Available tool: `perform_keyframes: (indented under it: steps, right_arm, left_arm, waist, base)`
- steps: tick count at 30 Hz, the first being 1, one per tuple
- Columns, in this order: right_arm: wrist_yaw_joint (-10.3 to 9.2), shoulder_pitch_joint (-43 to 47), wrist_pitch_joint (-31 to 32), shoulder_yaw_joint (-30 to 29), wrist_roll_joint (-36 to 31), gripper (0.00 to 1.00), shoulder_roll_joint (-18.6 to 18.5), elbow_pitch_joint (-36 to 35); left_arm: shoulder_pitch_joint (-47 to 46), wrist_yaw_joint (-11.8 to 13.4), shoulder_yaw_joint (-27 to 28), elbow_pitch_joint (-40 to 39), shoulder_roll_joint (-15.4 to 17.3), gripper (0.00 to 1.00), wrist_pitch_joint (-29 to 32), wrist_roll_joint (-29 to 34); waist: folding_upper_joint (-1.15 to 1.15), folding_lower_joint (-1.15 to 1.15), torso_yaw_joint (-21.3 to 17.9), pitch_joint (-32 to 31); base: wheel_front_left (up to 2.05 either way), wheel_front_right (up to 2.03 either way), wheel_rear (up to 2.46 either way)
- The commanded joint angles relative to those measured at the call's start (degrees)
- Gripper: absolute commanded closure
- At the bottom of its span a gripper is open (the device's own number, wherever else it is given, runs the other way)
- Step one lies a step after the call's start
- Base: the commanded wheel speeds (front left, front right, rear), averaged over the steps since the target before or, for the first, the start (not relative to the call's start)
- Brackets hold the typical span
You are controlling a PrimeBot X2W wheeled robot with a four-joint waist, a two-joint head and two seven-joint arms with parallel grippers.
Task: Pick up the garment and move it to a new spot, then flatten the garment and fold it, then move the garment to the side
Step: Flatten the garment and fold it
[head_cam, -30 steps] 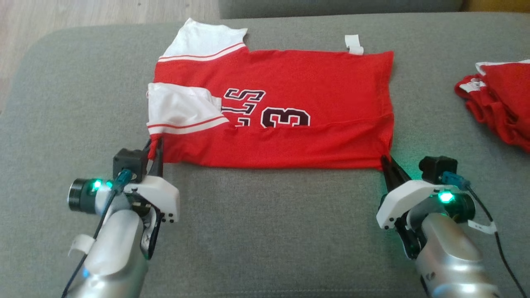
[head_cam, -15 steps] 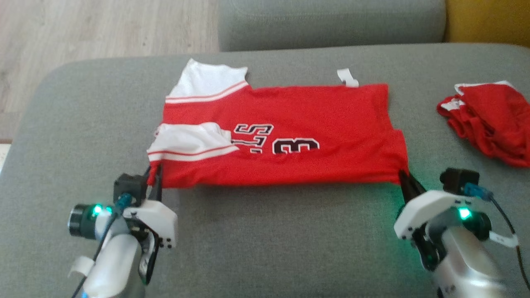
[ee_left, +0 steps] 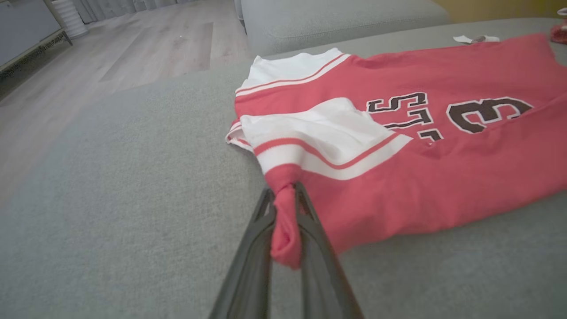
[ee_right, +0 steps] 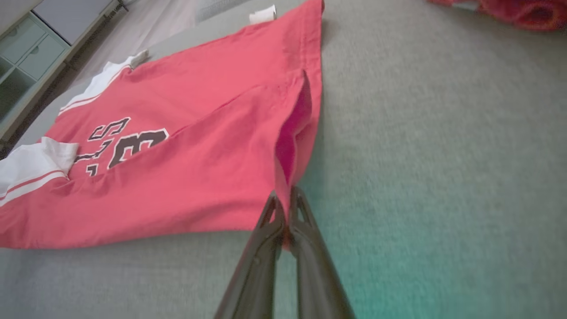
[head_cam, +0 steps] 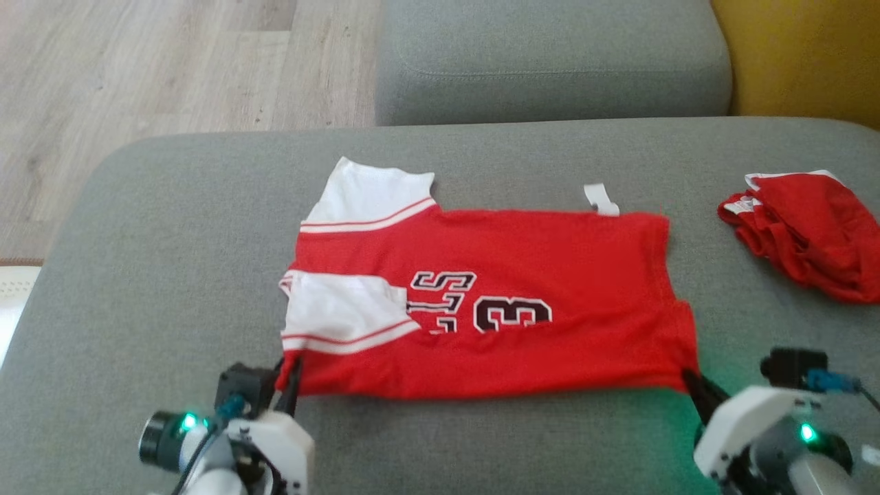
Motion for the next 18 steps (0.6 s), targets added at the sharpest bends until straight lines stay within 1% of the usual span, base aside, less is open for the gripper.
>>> perform_keyframes:
  steps: [1, 6, 7, 8, 9, 13, 18]
  right_arm:
    - [-0.05, 0.85, 0.96, -0.10, 0.57, 1.00, -1.28, -3.65]
    - [-0.05, 5.49, 4.23, -2.85, -1.03, 1.00, -0.27, -9.17]
    - [-0.05, 6.01, 4.59, -3.34, -1.73, 0.59, 0.05, -9.99]
    - [-0.05, 6.37, 4.69, -3.90, -2.59, 0.00, 0.38, -10.82]
    - [-0.05, 6.59, 4.58, -4.63, -3.39, 0.00, 0.84, -11.62]
    - [-0.05, 6.44, 3.64, -7.13, -7.07, 0.00, 2.32, -14.91]
    - [-0.05, 4.33, 0.05, -10.72, -12.23, 0.00, 3.60, -19.24]
  left_arm:
    - [-1.18, 0.05, 1.66, -3.40, 1.79, 1.00, 0.49, -0.21]
    - [1.30, 0.67, 1.57, -7.41, 2.83, 1.00, 2.23, -0.50]
    - [1.37, 0.84, 1.63, -7.78, 2.80, 0.85, 2.37, -0.63]
    - [1.34, 1.01, 1.67, -8.01, 2.79, 0.49, 2.42, -0.69]
    - [1.21, 1.18, 1.72, -8.20, 2.75, 0.00, 2.25, -0.73]
    - [-0.01, 2.23, 2.17, -8.37, 2.39, 0.00, 0.99, -0.81]
    - [-2.87, 3.57, 3.67, -9.42, 1.77, 0.00, -2.63, -1.39]
  waist:
    - [0.00, 0.00, -0.03, -0.06]
    - [0.00, 0.00, -0.53, 0.40]
    - [0.00, 0.00, -0.68, 0.55]
    - [0.00, 0.00, -0.89, 0.75]
    - [0.00, 0.00, -1.09, 0.98]
    - [0.00, 0.00, -1.89, 1.82]
    - [0.00, 0.00, -2.93, 2.88]
  base:
    - [0.00, 0.00, 0.00]
    - [0.00, 0.00, 0.00]
    - [0.00, 0.00, 0.00]
    - [0.00, 0.00, 0.00]
    - [0.00, 0.00, 0.00]
    - [0.00, 0.00, 0.00]
    - [0.00, 0.00, 0.00]
